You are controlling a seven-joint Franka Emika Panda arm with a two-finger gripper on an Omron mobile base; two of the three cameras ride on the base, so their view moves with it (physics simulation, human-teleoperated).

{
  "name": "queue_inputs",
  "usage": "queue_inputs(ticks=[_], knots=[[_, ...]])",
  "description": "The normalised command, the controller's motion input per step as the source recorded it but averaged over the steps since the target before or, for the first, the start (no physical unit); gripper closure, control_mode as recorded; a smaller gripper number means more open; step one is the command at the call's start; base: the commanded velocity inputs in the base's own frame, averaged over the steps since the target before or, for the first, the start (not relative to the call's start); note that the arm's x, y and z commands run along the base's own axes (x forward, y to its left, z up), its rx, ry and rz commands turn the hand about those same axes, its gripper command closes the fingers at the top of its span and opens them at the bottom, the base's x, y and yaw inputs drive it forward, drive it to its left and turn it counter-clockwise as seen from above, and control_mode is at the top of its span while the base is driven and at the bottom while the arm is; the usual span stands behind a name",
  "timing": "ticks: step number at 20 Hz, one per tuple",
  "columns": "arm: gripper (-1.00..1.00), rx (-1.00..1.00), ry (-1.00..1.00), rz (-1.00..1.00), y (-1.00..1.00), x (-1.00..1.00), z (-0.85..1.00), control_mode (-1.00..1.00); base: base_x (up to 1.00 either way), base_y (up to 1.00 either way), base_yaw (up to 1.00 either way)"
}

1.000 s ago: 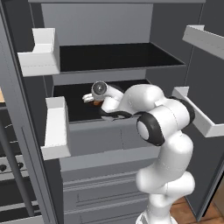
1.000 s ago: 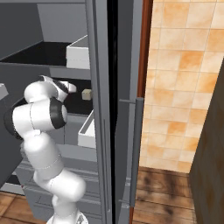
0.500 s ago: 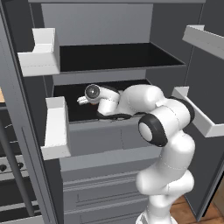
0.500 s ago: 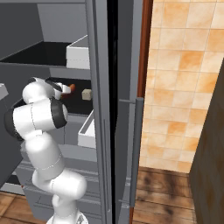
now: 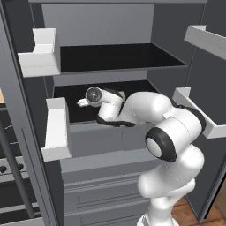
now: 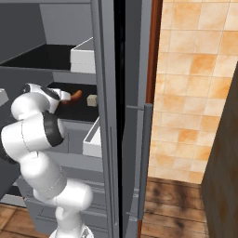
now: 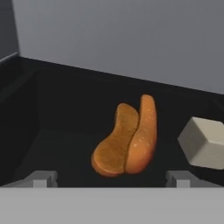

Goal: Move the tofu and hotdog bun from the top shelf to the second highest shelf to make space. Then, place the pitcher from the counter on the cleared top shelf.

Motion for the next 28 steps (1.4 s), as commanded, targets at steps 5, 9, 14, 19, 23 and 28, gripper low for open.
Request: queue_inputs(ticks=[5, 9, 14, 19, 23, 28], knots=[[-1.0, 0.0, 0.02, 0.0, 0.0, -0.69, 0.36, -1.0, 0.0, 0.0, 0.0], [-1.0, 0.0, 0.03, 0.0, 0.0, -0.98, 0.28, -1.0, 0.0, 0.0, 0.0], [-1.0, 0.02, 0.0, 0.0, -0.1, -1.0, 0.29, -1.0, 0.0, 0.0, 0.0], [-1.0, 0.12, 0.0, 0.0, -0.19, -1.0, 0.54, -1.0, 0.0, 0.0, 0.0], [-1.0, 0.18, 0.01, 0.0, -0.4, -0.87, 0.74, -1.0, 0.0, 0.0, 0.0], [-1.0, 0.19, 0.06, 0.0, -0.53, -0.67, 0.69, -1.0, 0.0, 0.0, 0.0]])
